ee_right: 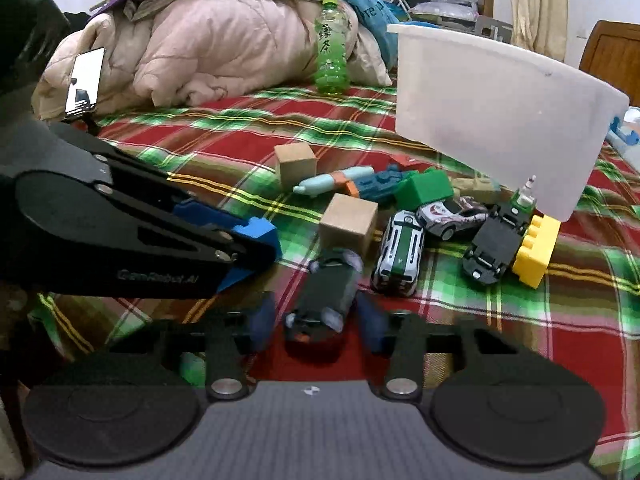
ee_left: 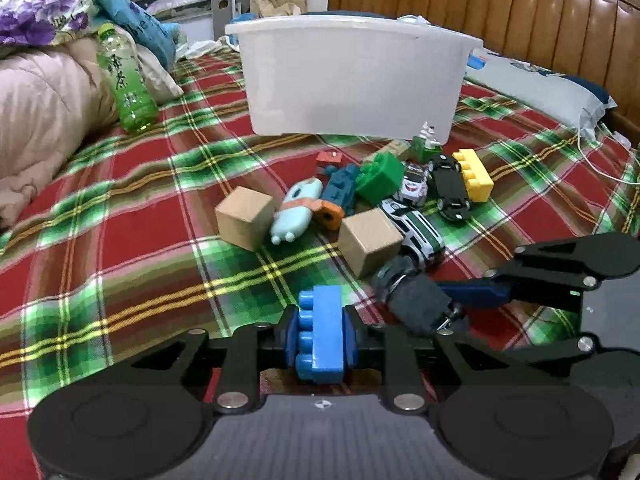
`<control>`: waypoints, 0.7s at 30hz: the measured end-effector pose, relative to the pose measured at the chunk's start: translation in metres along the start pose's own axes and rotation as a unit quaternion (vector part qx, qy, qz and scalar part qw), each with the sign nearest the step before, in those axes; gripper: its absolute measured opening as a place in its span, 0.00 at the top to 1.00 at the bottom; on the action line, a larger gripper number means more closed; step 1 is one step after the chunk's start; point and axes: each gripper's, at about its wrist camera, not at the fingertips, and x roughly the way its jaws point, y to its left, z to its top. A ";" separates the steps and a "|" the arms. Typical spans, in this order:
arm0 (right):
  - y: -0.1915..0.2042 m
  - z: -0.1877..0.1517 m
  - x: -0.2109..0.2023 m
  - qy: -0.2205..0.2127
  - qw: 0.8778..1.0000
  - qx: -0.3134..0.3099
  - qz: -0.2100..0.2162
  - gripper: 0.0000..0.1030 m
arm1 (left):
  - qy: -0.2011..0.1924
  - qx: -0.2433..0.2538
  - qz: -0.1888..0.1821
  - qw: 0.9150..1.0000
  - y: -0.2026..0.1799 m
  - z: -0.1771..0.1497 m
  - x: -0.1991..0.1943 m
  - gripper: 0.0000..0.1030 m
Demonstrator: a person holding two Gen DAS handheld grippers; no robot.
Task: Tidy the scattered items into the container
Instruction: 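Grasp a dark toy car with the right tool, then carry the blue brick and dark car over the tub and release both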
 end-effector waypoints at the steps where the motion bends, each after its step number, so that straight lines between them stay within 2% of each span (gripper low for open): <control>1: -0.002 0.000 -0.002 -0.001 1.000 0.004 0.001 0.68 | 0.000 0.001 0.000 1.000 -0.001 0.000 0.000 0.74; 9: -0.025 0.005 -0.023 -0.009 0.999 0.022 -0.042 0.68 | -0.017 0.006 -0.012 1.000 -0.009 0.011 -0.007 0.75; 13: -0.036 0.009 -0.032 -0.019 0.998 0.031 -0.057 0.68 | -0.009 0.015 0.000 1.000 -0.010 0.011 -0.005 0.74; 16: -0.037 0.007 -0.032 -0.018 0.997 0.033 -0.060 0.68 | 0.007 0.003 -0.005 1.000 -0.007 0.001 0.002 0.70; 18: -0.035 0.004 -0.028 -0.013 0.998 0.034 -0.058 0.68 | 0.003 -0.004 -0.005 1.000 -0.009 -0.005 0.005 0.60; 19: -0.033 0.003 -0.026 -0.010 0.998 0.034 -0.056 0.68 | -0.002 0.001 -0.004 1.000 -0.012 -0.008 0.005 0.59; 20: -0.032 0.003 -0.025 -0.008 0.998 0.033 -0.055 0.68 | -0.006 0.007 0.001 1.000 -0.014 -0.009 0.005 0.61; 21: -0.031 0.003 -0.024 -0.006 0.998 0.032 -0.053 0.68 | -0.010 0.013 0.006 1.000 -0.016 -0.010 0.004 0.76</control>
